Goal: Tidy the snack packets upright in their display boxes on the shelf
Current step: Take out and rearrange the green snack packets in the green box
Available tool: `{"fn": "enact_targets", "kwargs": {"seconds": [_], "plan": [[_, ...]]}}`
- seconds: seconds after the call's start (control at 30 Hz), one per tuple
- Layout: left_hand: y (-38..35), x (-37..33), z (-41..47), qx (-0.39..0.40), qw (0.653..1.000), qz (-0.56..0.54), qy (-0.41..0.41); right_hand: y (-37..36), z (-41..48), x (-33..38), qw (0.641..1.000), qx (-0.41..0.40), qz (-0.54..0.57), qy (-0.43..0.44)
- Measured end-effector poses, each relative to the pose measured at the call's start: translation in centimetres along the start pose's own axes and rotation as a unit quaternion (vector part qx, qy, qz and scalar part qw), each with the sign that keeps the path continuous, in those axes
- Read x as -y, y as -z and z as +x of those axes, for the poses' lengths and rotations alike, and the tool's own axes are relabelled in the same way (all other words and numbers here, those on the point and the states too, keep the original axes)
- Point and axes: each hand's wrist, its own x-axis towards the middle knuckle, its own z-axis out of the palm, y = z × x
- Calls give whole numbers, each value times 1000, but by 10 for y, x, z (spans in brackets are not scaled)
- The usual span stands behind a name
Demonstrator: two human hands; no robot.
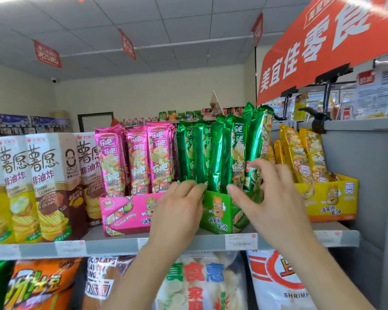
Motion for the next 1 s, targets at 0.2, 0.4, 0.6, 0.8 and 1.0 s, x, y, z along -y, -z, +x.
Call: {"fn": "enact_targets", "kwargs": {"seconds": [0.2, 0.4, 0.6, 0.8, 1.0], "plan": [[-4, -9, 14, -32, 994, -83, -70, 0, 11, -11, 997, 41, -13, -64], [-8, -32, 11, -79, 990, -70, -88, 14, 34, -23, 992, 95, 33, -81], [-8, -26, 6, -107, 987, -74, -98, 13, 45, -28, 978, 109, 158, -87], [-15, -23, 2, -136, 982, -99, -80, 16, 53, -29, 944, 40, 320, -73], [-14, -14, 1, -129, 984, -110, -52, 20, 60, -12, 881, -131, 453, -42]]}}
